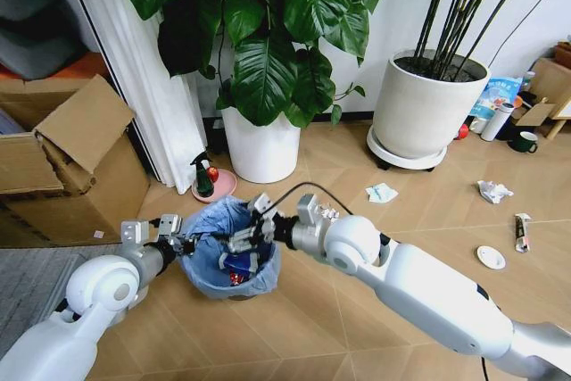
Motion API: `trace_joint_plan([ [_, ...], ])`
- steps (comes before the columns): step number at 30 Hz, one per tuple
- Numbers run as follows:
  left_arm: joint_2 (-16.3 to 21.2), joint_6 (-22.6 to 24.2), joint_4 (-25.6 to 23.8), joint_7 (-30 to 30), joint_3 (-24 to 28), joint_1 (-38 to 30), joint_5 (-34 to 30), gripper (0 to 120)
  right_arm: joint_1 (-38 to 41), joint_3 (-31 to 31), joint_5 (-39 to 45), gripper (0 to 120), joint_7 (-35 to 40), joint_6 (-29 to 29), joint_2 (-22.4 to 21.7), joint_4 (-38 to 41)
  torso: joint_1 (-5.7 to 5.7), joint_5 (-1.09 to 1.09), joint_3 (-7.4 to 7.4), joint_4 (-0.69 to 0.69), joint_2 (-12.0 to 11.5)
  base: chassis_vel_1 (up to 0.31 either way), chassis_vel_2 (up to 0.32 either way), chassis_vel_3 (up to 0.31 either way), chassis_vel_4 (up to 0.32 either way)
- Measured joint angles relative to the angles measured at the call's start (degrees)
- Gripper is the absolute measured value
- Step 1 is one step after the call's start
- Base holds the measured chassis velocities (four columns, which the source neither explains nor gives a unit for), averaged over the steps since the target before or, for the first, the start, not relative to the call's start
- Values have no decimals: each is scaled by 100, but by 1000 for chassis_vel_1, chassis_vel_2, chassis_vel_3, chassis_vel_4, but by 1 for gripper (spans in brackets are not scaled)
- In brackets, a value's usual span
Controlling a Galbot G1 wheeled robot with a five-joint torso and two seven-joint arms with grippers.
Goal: Pick up the trash bin and place the garbage on the floor into it.
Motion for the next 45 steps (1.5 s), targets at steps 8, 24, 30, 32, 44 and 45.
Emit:
trace_joint_plan([
  [8, 23, 0, -72, 59, -110, 106, 37, 2, -201, 601, -585, 100, 71, 167, -22, -1549, 0, 2, 0, -1, 0, 0, 0, 0, 0],
  [24, -36, -1, -160, 62, -152, 186, 104, 2, -1193, 2059, -1035, 100, 438, 376, -33, -1976, 0, 1, 0, 0, 0, 0, 0, 0, 0],
  [30, -116, -1, -178, 83, -201, 242, 200, 2, -2189, 3038, -1554, 100, 389, 716, -134, -1439, 0, 1, -1, -2, 0, 0, 0, 0, 0],
  [32, -134, -1, -192, 140, -219, 290, 290, 2, -2582, 3450, -1745, 100, 349, 837, -175, -1151, 0, 0, -1, -1, 0, 0, 0, 0, 0],
  [44, -248, -1, -217, 308, -240, 381, 616, 2, -3915, 4563, -2072, 100, 409, 914, 62, 205, -1, 0, -1, -1, 0, 0, 0, 0, 0],
  [45, -252, -1, -218, 314, -239, 387, 631, 2, -3988, 4612, -2089, 100, 414, 914, 98, 264, -1, 1, -1, -1, 0, 0, 0, 0, 0],
])
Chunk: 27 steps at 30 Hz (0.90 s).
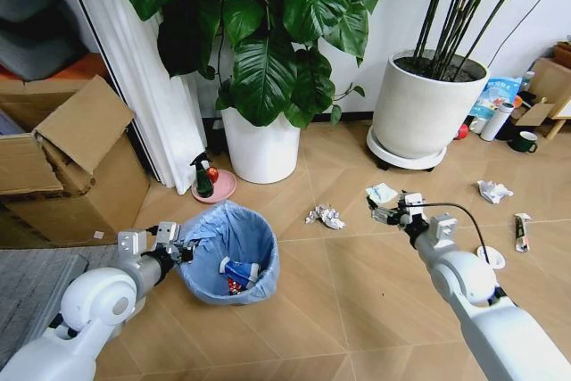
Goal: Pick up the trash bin and place the garbage on the floor into it.
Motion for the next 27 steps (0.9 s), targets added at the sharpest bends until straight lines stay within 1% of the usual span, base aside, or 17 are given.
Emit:
trace_joint_plan([
  [7, -11, 0, -44, 14, 22, 34, 24, 2, -230, 191, -142, 100, 19, -25, 217, 132, 0, -1, 0, 0, 0, 0, 0, 0, 0],
  [9, -3, 0, -63, 16, 25, 52, 30, 2, -268, 233, -247, 100, 24, -50, 351, 100, 0, -2, 0, 0, 0, 0, 0, 0, 0],
  [18, 24, 0, -108, 61, -17, 177, 107, 2, -254, 188, -364, 100, -19, -112, 609, -63, 0, -2, 1, 1, 0, -6, -3, 5, 7],
  [21, 28, 0, -108, 75, -13, 172, 137, 2, -259, 156, -448, 100, -79, -112, 679, -119, 0, -1, 1, 2, 0, -64, -79, 89, 72],
  [27, 34, 0, -114, 81, 8, 174, 147, 2, -269, 119, -514, 100, -144, -108, 783, -165, 0, 0, 1, 0, 0, -153, -164, 155, 159],
])
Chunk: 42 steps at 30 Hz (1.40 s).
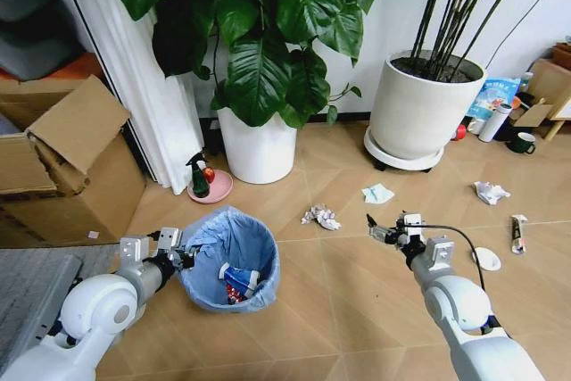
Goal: Pick up the trash bin and place the garbage on the floor into it.
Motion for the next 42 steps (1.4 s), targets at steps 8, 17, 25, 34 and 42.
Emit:
trace_joint_plan([
  [8, -33, 0, -2, 3, 16, 31, 19, 2, -20, 24, 3, 100, -19, 15, 19, -29, 0, -2, 0, -1, -1, -209, -203, 202, 204],
  [17, -77, 0, 3, 4, 46, 19, 33, 2, -42, 46, -28, 100, -56, 90, 37, -64, 1, 0, 0, -1, -1, -189, -185, 177, 178],
  [25, -112, 0, 90, 33, -7, 33, 107, 2, -13, -11, -174, 100, -57, 234, 110, -158, 0, -2, 0, 0, -1, -52, -41, 67, 32],
  [34, -89, 0, 228, 107, -40, -22, 190, 2, -51, -4, -231, 100, -62, 304, 148, -158, 0, -2, 0, 0, -1, -70, 113, 62, -110],
  [42, -95, -1, 259, 150, -32, -39, 225, 2, -87, -1, -297, 100, -96, 331, 175, -154, 1, 2, 1, 1, -1, -215, 198, 213, -191],
])
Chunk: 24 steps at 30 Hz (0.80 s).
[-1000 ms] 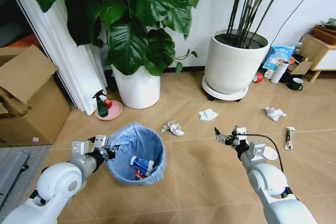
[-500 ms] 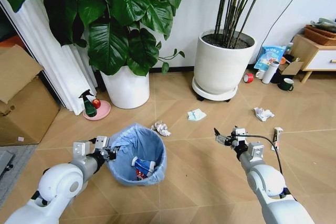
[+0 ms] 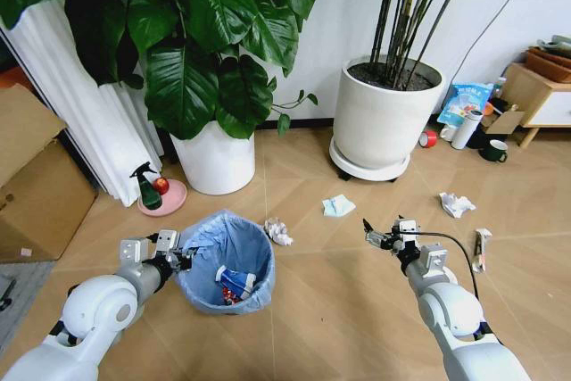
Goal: Pick up the trash bin and place the garbage on the floor into it.
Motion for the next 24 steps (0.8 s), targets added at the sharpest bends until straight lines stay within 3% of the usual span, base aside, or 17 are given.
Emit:
trace_joint_plan([
  [2, -4, 0, 0, 4, 3, 3, 1, 2, -1, -10, -10, 100, -2, 4, 5, -1, 0, -9, 0, -3, 0, -221, 203, 218, -212],
  [5, -12, -3, 0, 14, 3, 19, 15, 2, -1, -38, -18, 100, -3, 5, 9, -7, 1, 2, 0, 0, 0, -198, 204, 179, -217],
  [7, -25, -6, 0, 24, 4, 33, 31, 2, 6, -62, -25, 100, -3, 6, 9, -14, 1, -7, 0, 0, 0, -184, 197, 178, -194],
  [19, -11, -10, 115, 157, -98, 45, 83, 2, 13, -186, -62, 100, -137, 22, -61, -44, 1, -6, 1, -1, 0, -159, 161, 147, -157],
  [24, 119, -23, 307, 491, -312, 28, 150, 2, 107, -354, 134, 100, -1037, 97, -676, -163, -1, -4, -1, -1, 0, -11, 15, 15, -7],
])
